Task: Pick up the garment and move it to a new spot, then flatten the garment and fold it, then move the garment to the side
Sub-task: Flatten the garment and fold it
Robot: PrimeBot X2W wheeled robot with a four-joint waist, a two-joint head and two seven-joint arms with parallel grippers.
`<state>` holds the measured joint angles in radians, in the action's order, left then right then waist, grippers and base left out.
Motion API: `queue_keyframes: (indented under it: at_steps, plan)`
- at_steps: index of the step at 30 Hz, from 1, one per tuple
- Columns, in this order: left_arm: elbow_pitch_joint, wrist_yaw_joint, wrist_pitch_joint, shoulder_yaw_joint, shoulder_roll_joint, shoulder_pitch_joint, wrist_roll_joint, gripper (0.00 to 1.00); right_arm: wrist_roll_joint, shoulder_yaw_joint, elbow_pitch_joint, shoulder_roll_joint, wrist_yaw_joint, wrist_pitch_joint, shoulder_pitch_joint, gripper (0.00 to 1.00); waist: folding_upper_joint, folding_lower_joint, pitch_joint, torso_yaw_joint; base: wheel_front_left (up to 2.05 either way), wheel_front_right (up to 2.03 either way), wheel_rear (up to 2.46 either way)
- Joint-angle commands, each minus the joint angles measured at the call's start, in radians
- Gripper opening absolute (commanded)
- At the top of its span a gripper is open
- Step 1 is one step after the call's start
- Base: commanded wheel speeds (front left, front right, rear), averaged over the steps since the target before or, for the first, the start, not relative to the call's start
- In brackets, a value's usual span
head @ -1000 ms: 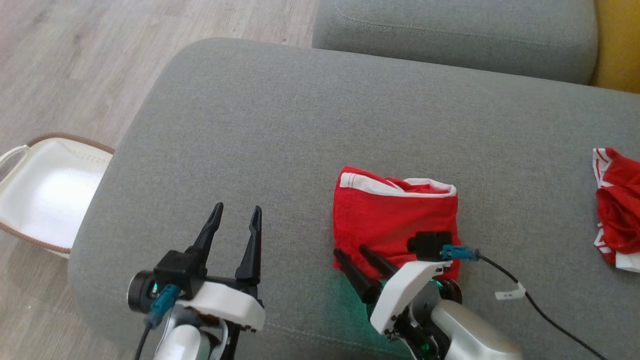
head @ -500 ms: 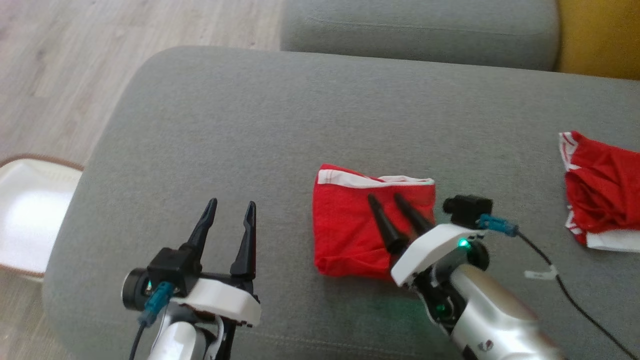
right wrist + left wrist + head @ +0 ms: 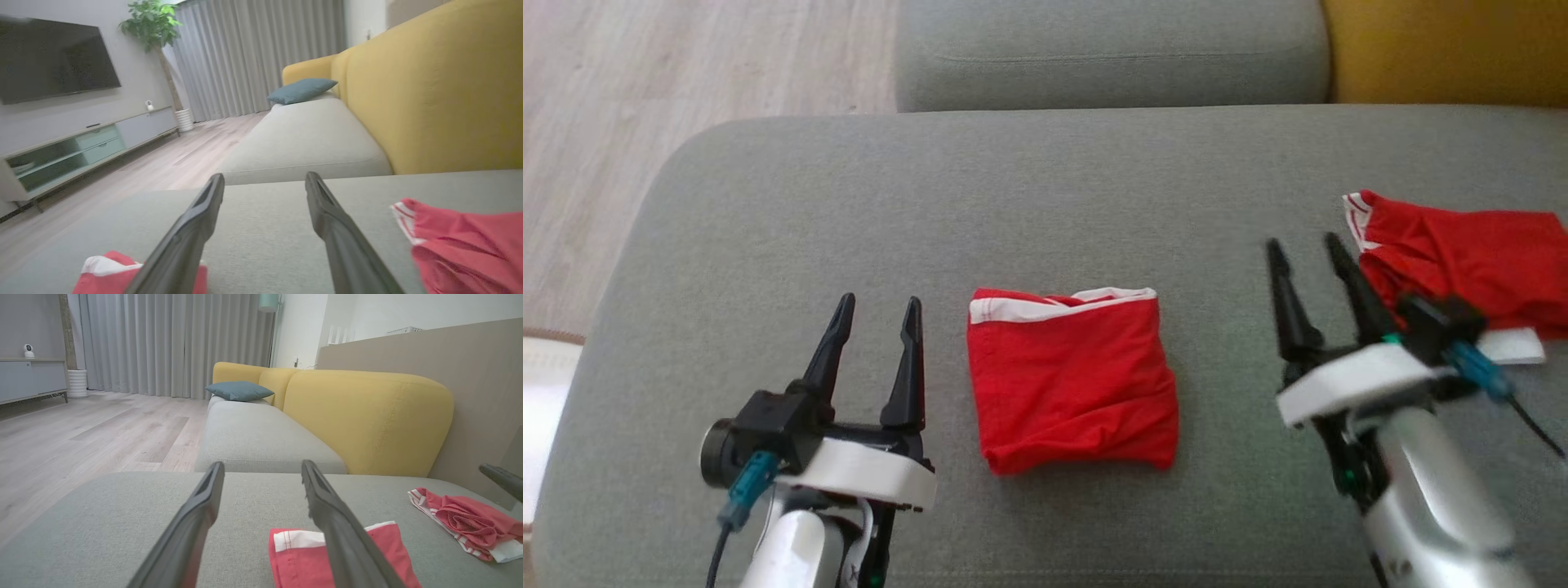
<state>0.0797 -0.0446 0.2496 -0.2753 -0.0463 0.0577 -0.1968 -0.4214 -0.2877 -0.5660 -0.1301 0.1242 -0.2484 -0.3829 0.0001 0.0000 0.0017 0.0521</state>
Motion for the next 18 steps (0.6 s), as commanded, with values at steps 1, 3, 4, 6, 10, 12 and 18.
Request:
queue_keyframes:
  at_steps: [1,3,4,6,10,12,18]
  plan:
    - [-0.043,-0.007,0.012,0.04,-0.004,0.056,-0.004,1.0,0.059,0.033,0.077,0.026,0.007,-0.013,0.036,1.0,-0.0001,0.0,-0.002,-0.014,0.0,0.0,0.0]
    - [-0.049,-0.009,0.012,0.042,-0.004,0.054,-0.004,1.0,0.131,0.099,0.15,0.045,0.007,-0.013,0.097,1.0,-0.0001,0.0,-0.002,-0.023,0.0,0.0,0.0]
    - [-0.053,-0.01,0.012,0.044,-0.004,0.053,-0.004,1.0,0.165,0.124,0.182,0.053,0.007,-0.013,0.126,1.0,-0.0001,0.0,-0.003,-0.026,0.0,0.0,0.0]
    - [-0.058,-0.012,0.012,0.045,-0.004,0.051,-0.004,1.0,0.201,0.166,0.229,0.067,0.007,-0.013,0.178,1.0,-0.0001,0.0,-0.003,-0.032,0.0,0.0,0.0]
    - [-0.067,-0.018,0.012,0.045,-0.004,0.04,-0.005,1.0,0.265,0.195,0.294,0.078,0.007,-0.013,0.25,1.0,-0.0001,0.0,-0.001,-0.041,0.0,0.0,0.0]
    - [-0.067,-0.018,0.012,0.043,-0.004,0.038,-0.007,1.0,0.261,0.188,0.306,0.079,0.007,-0.013,0.26,1.0,-0.0001,0.0,0.001,-0.04,0.0,0.0,0.0]
    - [-0.068,-0.019,0.012,0.034,-0.004,0.044,-0.014,1.0,0.258,0.165,0.331,0.08,0.007,-0.013,0.26,0.5,-0.0001,0.0,0.019,-0.026,0.0,0.0,0.0]
